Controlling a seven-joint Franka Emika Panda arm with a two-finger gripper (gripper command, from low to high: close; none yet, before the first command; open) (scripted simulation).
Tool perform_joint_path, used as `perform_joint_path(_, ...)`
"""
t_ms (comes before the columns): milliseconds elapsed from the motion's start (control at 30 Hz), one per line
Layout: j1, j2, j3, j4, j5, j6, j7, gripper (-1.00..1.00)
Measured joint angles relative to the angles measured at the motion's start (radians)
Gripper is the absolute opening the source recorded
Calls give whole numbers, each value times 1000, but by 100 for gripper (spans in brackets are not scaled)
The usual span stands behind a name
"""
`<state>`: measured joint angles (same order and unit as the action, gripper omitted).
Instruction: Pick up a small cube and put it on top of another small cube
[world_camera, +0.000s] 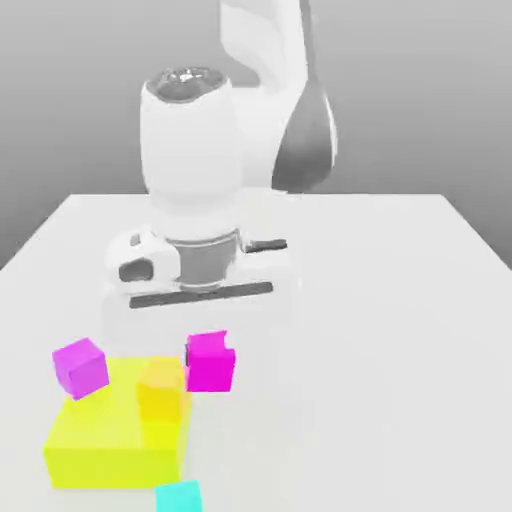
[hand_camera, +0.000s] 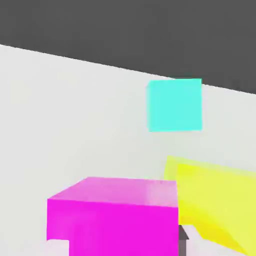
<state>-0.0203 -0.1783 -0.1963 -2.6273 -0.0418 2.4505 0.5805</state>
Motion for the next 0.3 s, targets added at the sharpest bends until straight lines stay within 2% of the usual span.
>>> perform_joint_path(67,-32,-27,-14,-25,-16,-1,53,-100)
perform_joint_path(167,-36,53,-23,-51,0,104,51,-100)
perform_joint_path(200,-35,85,-25,-59,9,144,46,100)
perform_joint_path(300,-35,85,-25,-59,9,144,46,100)
